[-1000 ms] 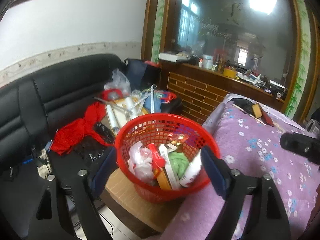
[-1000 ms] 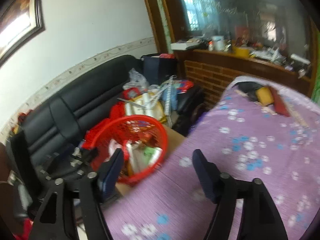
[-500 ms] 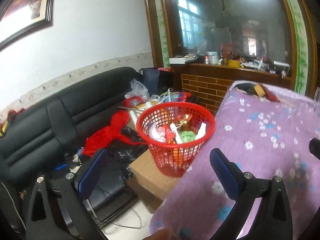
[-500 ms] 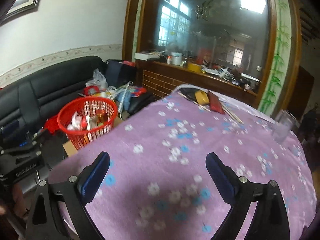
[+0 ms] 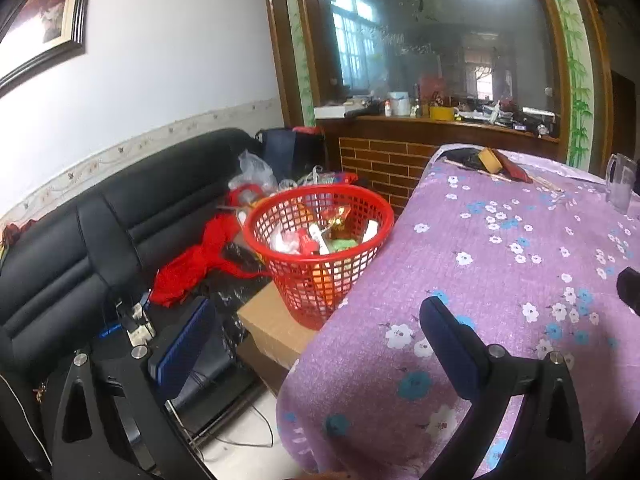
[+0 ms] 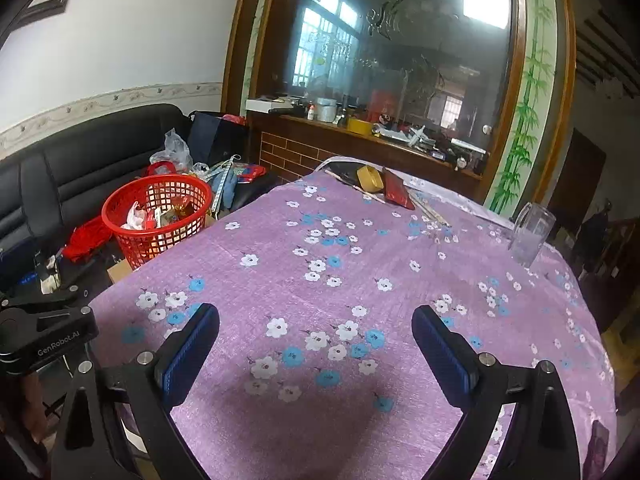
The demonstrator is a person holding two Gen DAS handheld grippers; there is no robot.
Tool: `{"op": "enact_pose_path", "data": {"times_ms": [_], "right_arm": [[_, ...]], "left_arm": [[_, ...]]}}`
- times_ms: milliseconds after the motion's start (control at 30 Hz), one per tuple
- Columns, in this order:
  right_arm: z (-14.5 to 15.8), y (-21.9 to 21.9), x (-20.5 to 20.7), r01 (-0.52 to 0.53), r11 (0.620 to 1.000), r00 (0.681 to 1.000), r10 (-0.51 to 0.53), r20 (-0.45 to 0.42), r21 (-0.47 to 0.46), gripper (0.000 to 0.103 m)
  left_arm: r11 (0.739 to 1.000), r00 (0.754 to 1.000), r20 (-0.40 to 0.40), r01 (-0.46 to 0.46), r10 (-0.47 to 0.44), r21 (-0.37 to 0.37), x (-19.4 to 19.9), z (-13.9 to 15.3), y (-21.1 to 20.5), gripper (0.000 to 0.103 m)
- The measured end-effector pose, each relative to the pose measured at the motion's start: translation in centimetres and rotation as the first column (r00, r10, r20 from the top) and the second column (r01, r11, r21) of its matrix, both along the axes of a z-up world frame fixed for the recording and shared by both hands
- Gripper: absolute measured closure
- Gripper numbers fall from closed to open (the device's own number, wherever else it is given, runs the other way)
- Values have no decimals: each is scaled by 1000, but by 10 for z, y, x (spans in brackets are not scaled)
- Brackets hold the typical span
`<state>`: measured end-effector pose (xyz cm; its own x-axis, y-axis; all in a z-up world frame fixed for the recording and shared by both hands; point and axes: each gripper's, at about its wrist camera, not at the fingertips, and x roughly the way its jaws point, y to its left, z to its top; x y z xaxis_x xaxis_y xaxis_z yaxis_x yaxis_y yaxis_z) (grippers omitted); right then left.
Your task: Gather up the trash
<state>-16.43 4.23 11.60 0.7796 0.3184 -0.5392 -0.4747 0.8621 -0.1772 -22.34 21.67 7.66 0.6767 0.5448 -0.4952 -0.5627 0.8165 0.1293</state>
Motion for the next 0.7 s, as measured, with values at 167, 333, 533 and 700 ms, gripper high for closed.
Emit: {"op": "enact_pose_path", "data": {"times_ms": [167,333,533,700], "right_arm": [[-3,7,2,-7,1000,1000,7,-9,-13,4],[-7,13,3,-10,1000,1000,9,-17,-27,4],[-8,16,2,-10,999,1000,10,-16,-40,4],[-10,18,2,-13,999,1000,12,-19,-45,4]], "left_arm": [[1000,1000,8,-8,8,7,-1,-2,3,1],[1000,1000,1,-15,15,-1,-1,-6,9,1],[1000,1000,-6,-11,11,-10,-1,-9,11,1],[1000,1000,-4,-14,14,-17,0,-9,14,1]]}}
